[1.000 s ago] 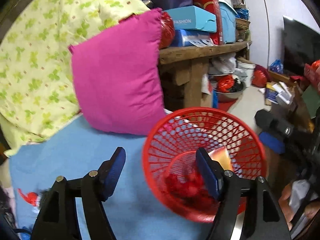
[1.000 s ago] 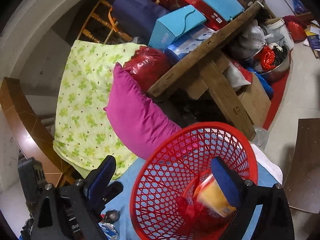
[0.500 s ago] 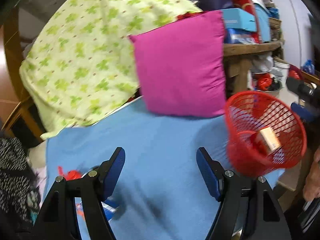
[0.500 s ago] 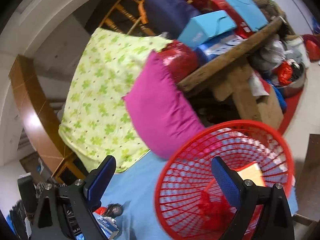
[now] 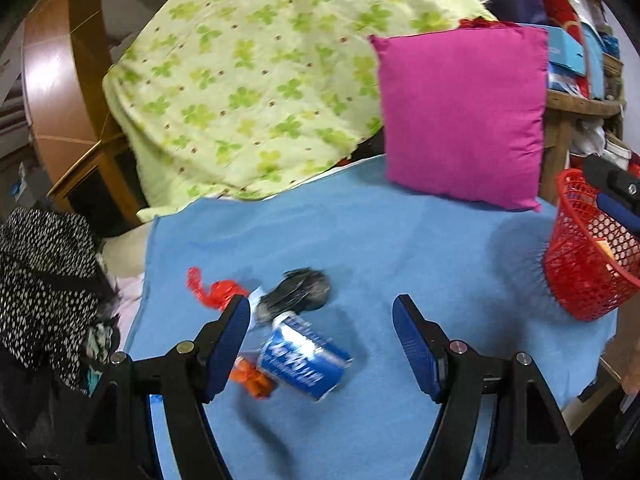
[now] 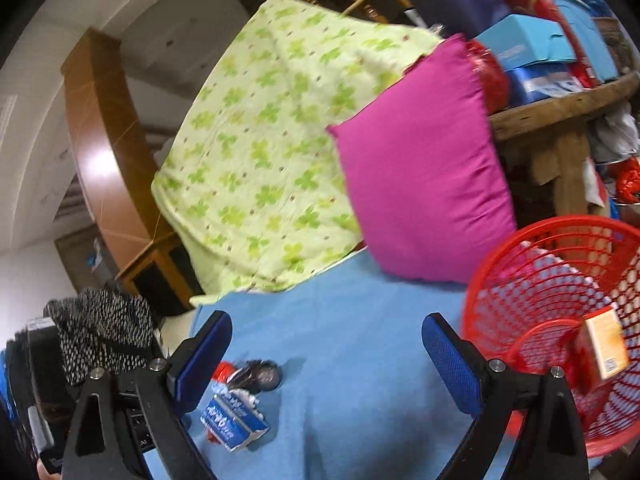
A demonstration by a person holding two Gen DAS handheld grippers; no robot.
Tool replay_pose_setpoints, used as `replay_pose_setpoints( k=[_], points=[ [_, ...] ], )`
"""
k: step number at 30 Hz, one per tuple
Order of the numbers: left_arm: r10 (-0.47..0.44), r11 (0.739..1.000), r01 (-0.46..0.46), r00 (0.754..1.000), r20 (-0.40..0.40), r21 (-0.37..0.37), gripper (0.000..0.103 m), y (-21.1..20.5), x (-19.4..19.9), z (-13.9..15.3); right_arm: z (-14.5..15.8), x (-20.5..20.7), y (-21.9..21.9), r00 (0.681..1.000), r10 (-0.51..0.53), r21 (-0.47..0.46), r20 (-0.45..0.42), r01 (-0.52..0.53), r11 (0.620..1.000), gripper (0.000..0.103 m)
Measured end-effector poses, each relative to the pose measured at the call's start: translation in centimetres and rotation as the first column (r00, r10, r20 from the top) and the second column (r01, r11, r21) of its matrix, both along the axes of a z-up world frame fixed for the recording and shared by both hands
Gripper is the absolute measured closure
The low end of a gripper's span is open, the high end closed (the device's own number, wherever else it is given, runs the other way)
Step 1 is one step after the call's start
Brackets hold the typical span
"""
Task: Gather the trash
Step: 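Move both tools back over the trash on the blue blanket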
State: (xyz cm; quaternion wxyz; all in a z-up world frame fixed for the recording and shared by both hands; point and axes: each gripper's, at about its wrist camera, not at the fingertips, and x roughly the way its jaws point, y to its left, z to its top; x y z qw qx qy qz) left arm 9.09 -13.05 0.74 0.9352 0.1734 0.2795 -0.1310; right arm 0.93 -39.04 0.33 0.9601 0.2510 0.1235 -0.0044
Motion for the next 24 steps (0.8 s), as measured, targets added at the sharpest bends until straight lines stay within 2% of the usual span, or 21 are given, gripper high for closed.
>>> replay_pose_setpoints(
  k=[6,11,14,19,21,24],
  points=[
    [0.071,0.997,-0.071,0.997,-0.037,-0.012,0.028,4.5,1.3,-1.6,-1.3,3.8,4.4,0.993,0.079,-0.036,-0.09,-0.083,0.996,0.005],
    [0.16,0.987,-0.162,0.982,-0.1,-0.016,0.028,10.1,3.0,-4.1,-3.2,7.2,8.6,0.964,0.18,-0.049,-0.197,-0.193,0.98,0.005],
    [0.237,0.971,-0.24,0.961,-0.141,-0.011,0.028,14.1,4.0,-5.8,-4.3,9.1,11.3,0.935,0.247,-0.067,-0.256,-0.272,0.96,0.005],
    [0.37,0.926,-0.377,0.906,-0.207,0.01,0.028,21.1,5.5,-8.6,-5.9,11.6,15.8,0.876,0.356,-0.089,-0.324,-0.403,0.911,0.006],
    [0.412,0.907,-0.421,0.882,-0.228,0.014,0.028,23.6,5.9,-9.4,-6.6,12.4,17.4,0.854,0.391,-0.087,-0.343,-0.444,0.892,0.006],
    [0.439,0.891,-0.455,0.86,-0.259,-0.001,0.028,25.9,6.7,-10.0,-7.7,13.8,19.5,0.818,0.432,-0.087,-0.38,-0.496,0.864,0.006]
  ],
)
